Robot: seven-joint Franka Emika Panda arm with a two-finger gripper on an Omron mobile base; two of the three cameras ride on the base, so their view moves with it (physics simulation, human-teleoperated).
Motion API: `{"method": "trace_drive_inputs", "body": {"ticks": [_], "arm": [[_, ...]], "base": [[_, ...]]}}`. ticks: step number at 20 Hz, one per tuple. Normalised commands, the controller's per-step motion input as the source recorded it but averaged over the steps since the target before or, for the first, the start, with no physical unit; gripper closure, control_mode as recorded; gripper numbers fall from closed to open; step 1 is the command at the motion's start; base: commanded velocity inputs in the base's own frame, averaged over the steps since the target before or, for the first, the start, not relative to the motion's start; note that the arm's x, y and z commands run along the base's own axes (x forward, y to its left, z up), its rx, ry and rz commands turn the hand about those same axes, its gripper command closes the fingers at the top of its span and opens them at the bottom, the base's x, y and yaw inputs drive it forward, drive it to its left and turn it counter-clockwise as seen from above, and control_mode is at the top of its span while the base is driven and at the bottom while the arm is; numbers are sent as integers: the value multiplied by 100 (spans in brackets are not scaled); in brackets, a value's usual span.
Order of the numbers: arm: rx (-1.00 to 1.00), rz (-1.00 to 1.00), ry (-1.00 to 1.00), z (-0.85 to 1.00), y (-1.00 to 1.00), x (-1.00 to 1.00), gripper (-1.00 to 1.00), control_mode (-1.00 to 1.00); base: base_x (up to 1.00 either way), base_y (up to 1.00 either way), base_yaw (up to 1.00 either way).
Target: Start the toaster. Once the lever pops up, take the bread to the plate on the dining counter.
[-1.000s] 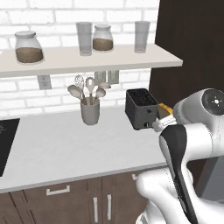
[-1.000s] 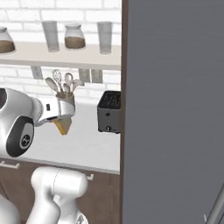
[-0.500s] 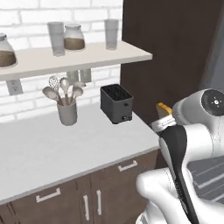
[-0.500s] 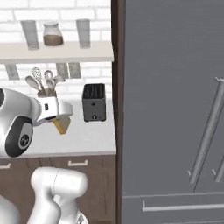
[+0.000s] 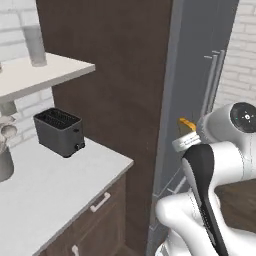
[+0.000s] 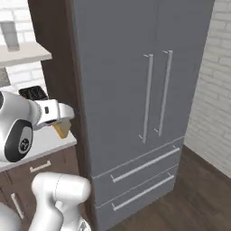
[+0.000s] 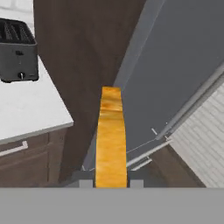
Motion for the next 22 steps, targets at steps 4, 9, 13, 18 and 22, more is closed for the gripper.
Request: {"method": "trace_drive_inputs", "body": {"ticks": [4, 9, 13, 18, 22], "arm": [[0, 0, 0, 0, 0, 0, 100, 100], [0, 0, 0, 0, 0, 0, 100, 100], [0, 0, 0, 0, 0, 0, 100, 100], [0, 0, 0, 0, 0, 0, 100, 100], [0, 0, 0, 0, 0, 0, 100, 100]], "base": [[-3, 9, -88], [0, 8, -88], [0, 3, -89], [0, 0, -87], [0, 0, -85]]}}
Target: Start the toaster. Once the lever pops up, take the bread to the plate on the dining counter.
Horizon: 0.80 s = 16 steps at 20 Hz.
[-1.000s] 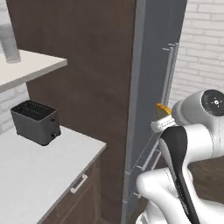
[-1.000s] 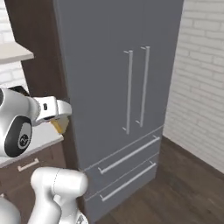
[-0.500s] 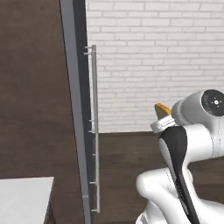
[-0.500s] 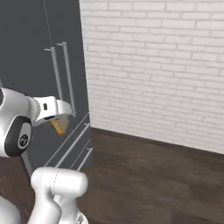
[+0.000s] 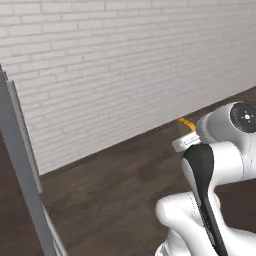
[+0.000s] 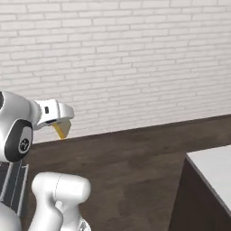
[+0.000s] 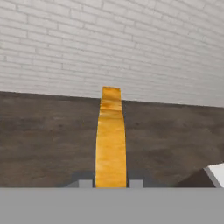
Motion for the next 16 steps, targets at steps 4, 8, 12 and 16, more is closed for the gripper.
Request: {"method": "trace_drive_inputs", "body": {"ticks": [4, 8, 12, 16], "arm": [[0, 0, 0, 0, 0, 0, 100, 100], [0, 0, 0, 0, 0, 0, 100, 100], [0, 0, 0, 0, 0, 0, 100, 100], [0, 0, 0, 0, 0, 0, 100, 100]], "base": [[0, 0, -83], [4, 0, -76], [37, 0, -54], [65, 13, -39]]}}
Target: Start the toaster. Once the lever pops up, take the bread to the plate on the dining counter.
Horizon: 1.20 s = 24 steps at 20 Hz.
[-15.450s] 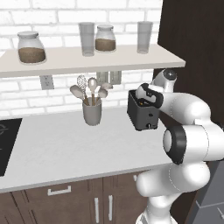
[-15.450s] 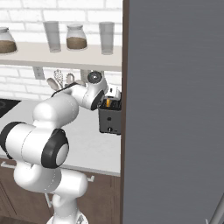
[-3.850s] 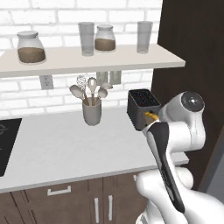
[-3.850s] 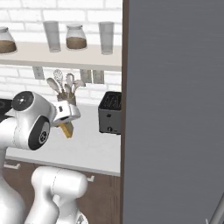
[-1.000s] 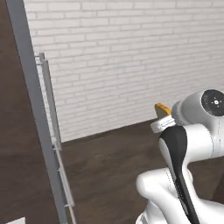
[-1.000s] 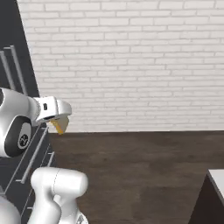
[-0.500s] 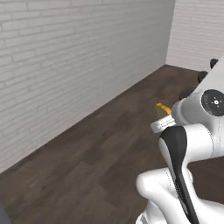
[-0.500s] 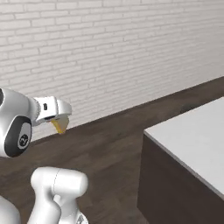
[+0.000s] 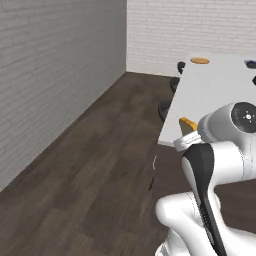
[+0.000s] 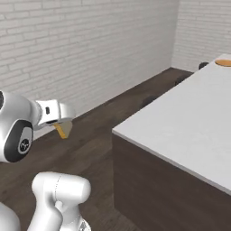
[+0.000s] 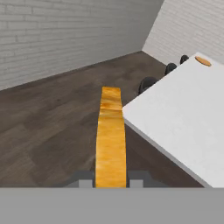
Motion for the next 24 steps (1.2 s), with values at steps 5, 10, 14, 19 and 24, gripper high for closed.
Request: {"method": "trace_drive_inputs", "body": {"ticks": [5, 10, 14, 19, 24], "arm": [[0, 0, 0, 0, 0, 0, 100, 100], [0, 0, 0, 0, 0, 0, 100, 100], [0, 0, 0, 0, 0, 0, 100, 100], [0, 0, 0, 0, 0, 0, 100, 100], [0, 0, 0, 0, 0, 0, 100, 100]], "base": [[83, 42, -37], [68, 73, -41], [58, 77, -46], [81, 76, -51], [100, 80, -50]]}}
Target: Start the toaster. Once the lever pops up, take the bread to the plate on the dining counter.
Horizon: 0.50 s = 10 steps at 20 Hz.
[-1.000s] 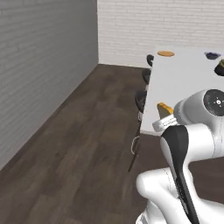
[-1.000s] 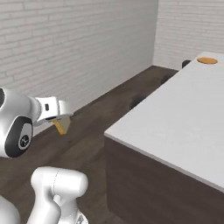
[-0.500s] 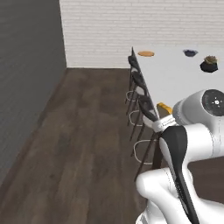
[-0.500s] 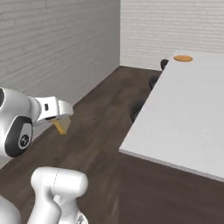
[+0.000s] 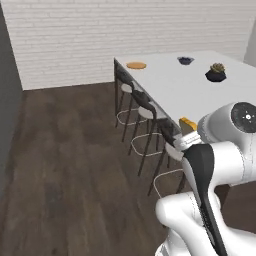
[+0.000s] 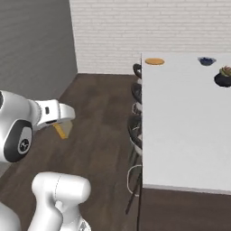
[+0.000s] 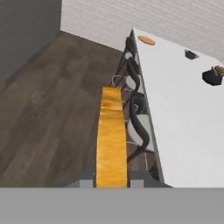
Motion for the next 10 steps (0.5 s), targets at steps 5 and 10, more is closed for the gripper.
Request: {"method": "trace_drive_inputs", "body": {"ticks": [5, 10], "arm": [[0, 0, 0, 0, 0, 0, 100, 100], [0, 0, 0, 0, 0, 0, 100, 100]], "base": [[100, 96, -49], [100, 100, -48]]}}
